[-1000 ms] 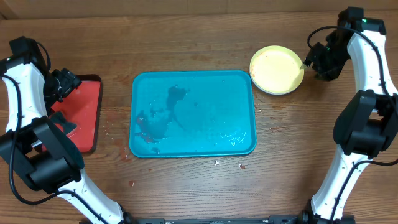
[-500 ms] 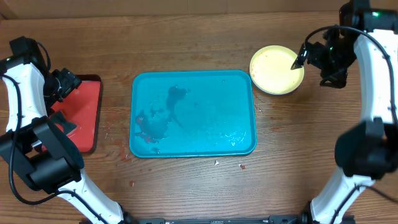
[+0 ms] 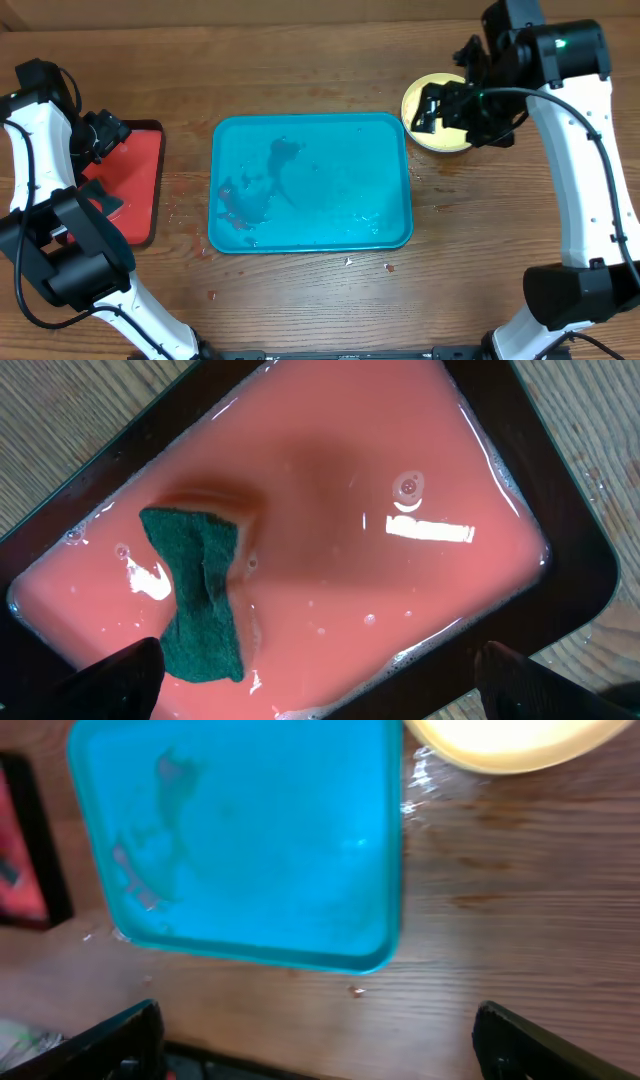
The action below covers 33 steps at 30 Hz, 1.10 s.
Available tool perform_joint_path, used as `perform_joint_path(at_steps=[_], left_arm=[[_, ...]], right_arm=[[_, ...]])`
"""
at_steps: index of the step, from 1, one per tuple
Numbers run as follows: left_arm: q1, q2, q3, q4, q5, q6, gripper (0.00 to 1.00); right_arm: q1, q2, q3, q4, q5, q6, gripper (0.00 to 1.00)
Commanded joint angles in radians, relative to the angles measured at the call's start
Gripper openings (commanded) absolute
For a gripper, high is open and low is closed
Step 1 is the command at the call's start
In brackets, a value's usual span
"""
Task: Clean dirty plates on tray and stack at the side
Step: 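Open the right gripper and raise it off the plate stack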
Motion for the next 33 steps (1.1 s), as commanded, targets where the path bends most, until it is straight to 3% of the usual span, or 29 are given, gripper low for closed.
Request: perform_joint_path(at_steps=[1,20,33], left_arm=[[-0.001,-0.021,0.019,-0.002,0.005,0.008,1.00],[-0.001,-0.021,0.019,-0.002,0.005,0.008,1.00],[-0.001,-0.021,0.019,-0.002,0.005,0.008,1.00]], right_arm=[[0.022,-0.015,0.009,0.002,-0.056,-0.006,1.00],[-0.006,-0.024,0.008,0.011,0.000,0.011,1.00],[0.018,-0.049,0.003,0.497,-0.020,-0.016,1.00]])
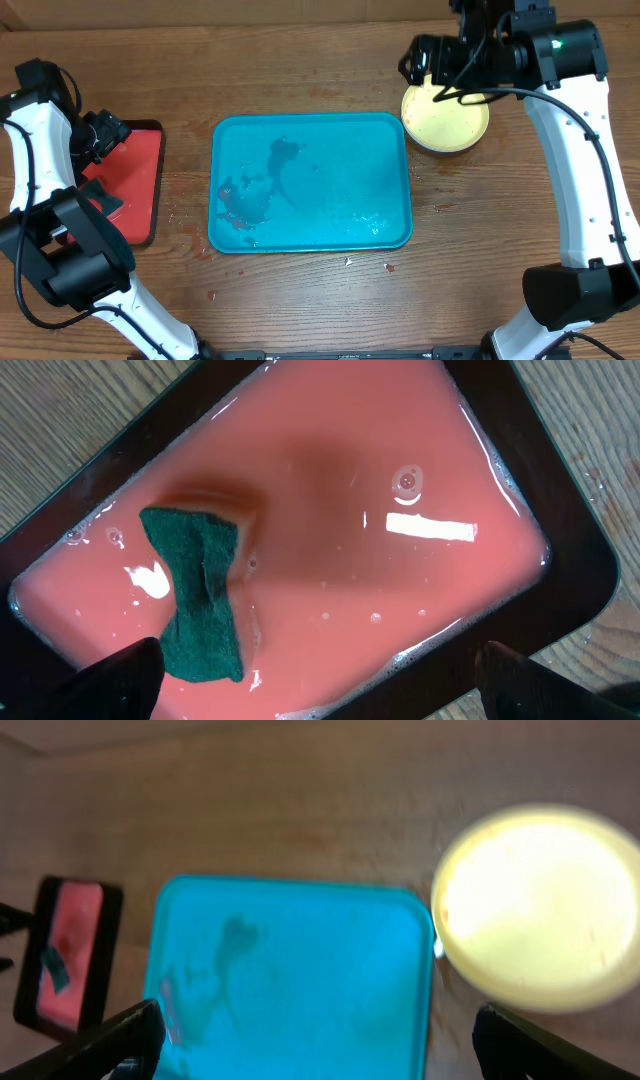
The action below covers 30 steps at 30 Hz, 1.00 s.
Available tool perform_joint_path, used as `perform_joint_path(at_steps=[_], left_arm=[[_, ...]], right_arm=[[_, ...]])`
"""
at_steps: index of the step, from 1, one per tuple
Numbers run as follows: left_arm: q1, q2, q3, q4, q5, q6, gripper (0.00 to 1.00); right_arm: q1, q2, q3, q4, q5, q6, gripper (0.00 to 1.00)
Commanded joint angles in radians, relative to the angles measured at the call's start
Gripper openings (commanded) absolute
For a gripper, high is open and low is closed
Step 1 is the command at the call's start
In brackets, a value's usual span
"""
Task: Clean dirty plates on tray and stack at the side
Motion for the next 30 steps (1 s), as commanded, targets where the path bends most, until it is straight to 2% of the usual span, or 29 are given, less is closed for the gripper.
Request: perform_joint_path(at_steps=[1,5,7,12,19,24,30], left_arm=[[-0.001,-0.021,0.019,-0.002,0.005,0.008,1.00],[-0.001,-0.021,0.019,-0.002,0.005,0.008,1.00],[-0.001,-0.021,0.019,-0.002,0.005,0.008,1.00],[-0.001,-0.021,0.019,-0.002,0.005,0.008,1.00],[-0.001,-0.021,0.019,-0.002,0.005,0.008,1.00],[-0.001,-0.021,0.019,-0.002,0.005,0.008,1.00],[-0.001,-0.021,0.019,-0.002,0.005,0.008,1.00]], right_arm=[[0.010,-0.052,-0.004,0.067,-0.024,-0.012,1.00],[0.010,-0.093,-0.116,0.253,-0.024,-0.012,1.00],[0.010,-0.140,-0.233,0.391,-0.026,-0.011,1.00],[0.010,-0.295,-0.580,0.720,-0.061,-0.011,1.00],[0.007,-0.577,-1.071,1.075,-0.029,-0.011,1.00],[-0.023,-0.822,-1.361,1.226,-0.018,-0.009,1.00],[-0.087,-1.057,-1.553,1.248,-0.011,0.039,1.00]])
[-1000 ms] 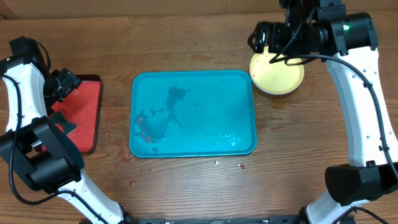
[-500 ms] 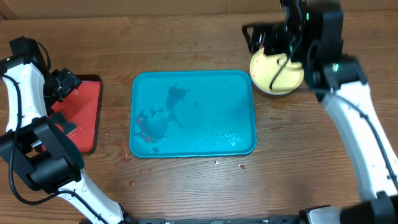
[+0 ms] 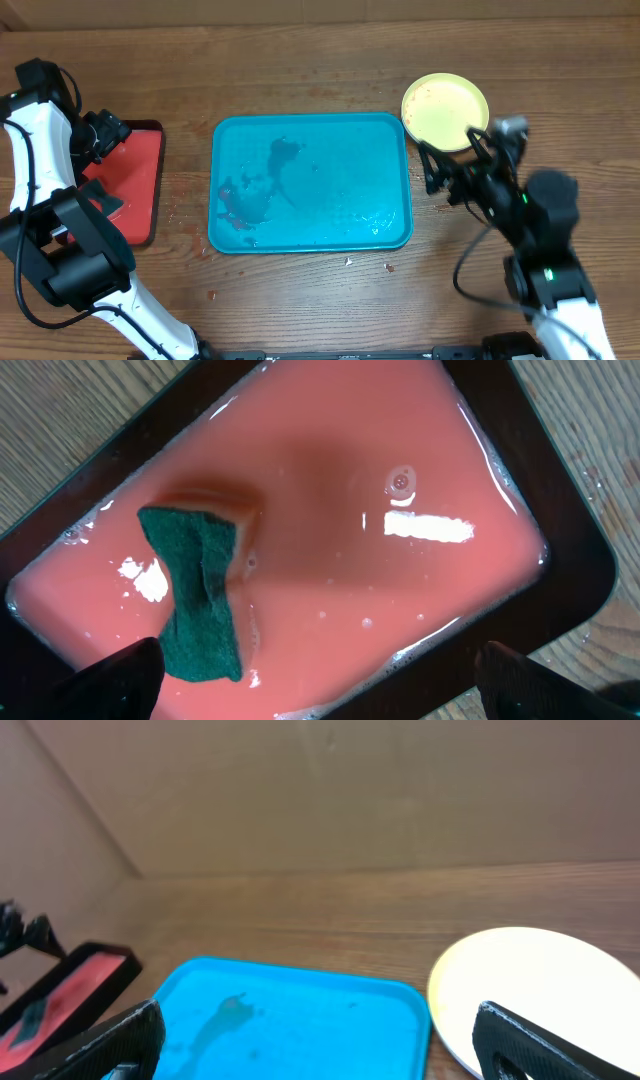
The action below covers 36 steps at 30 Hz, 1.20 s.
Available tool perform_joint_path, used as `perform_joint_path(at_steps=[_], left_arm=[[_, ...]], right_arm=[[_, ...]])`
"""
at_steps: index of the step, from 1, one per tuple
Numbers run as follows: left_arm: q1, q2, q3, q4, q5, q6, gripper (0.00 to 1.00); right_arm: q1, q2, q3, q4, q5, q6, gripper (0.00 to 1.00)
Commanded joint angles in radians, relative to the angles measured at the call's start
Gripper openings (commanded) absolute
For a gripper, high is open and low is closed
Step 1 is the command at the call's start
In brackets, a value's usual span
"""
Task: Clean dirty plates on tray and stack at the side
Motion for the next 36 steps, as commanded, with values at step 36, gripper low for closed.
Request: perform_joint_path(at_steps=[36], left_arm=[[-0.001,-0.021,0.019,-0.002,0.002,0.008,1.00]], right_arm=[[-0.149,-0.725,-0.532,0.142,0.076,0.056,1.00]])
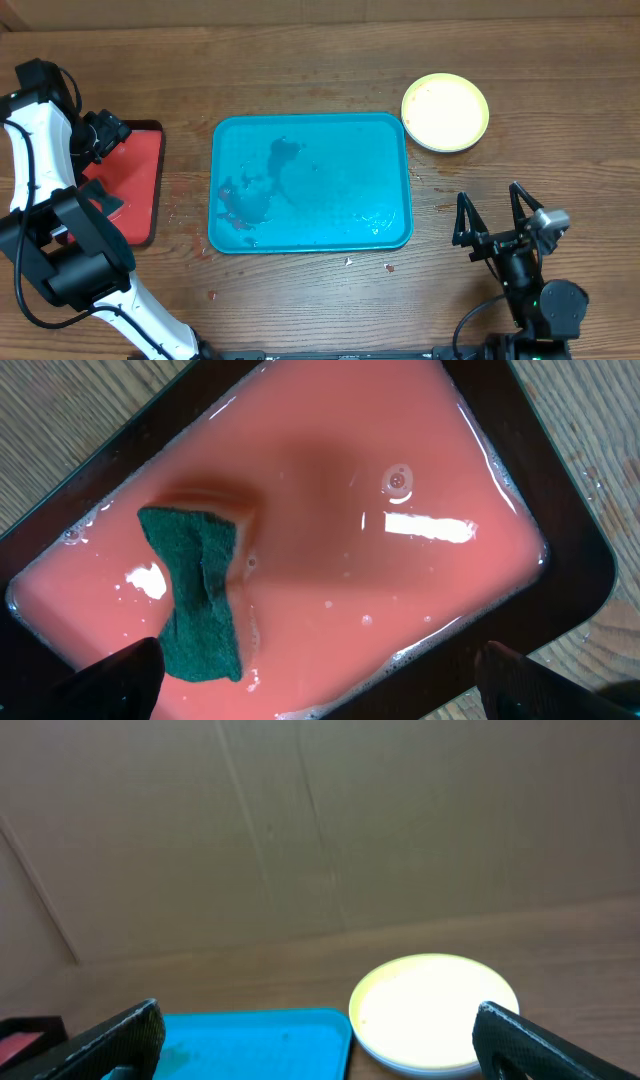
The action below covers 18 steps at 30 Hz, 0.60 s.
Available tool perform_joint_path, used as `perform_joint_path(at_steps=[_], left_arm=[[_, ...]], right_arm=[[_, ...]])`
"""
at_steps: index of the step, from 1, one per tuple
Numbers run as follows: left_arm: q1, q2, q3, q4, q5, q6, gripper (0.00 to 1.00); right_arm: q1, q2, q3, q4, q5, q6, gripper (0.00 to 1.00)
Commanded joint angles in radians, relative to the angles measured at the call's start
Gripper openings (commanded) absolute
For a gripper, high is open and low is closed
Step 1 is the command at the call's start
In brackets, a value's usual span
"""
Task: Clean dirty plates on tray and stack at the side
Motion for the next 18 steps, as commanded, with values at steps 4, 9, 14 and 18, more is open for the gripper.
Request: perform_joint_path(at_steps=[4,9,14,18], left_arm=[[-0.001,-0.021,0.019,-0.002,0.002,0.008,1.00],[-0.001,-0.021,0.019,-0.002,0.002,0.008,1.00],[-0.001,-0.021,0.019,-0.002,0.002,0.008,1.00],[-0.001,-0.021,0.019,-0.002,0.002,0.008,1.00]], right_arm=[[-0.003,-0.095,-0.079,0.040,0.034,0.019,1.00],[0.003,-0.146,-0.080,0.007,0.090,0.019,1.00],[0.047,-0.155,-0.080,-0.050,0.203,0.019,1.00],[0.095,-0.155,-0.080,-0.115,0.304,0.019,1.00]])
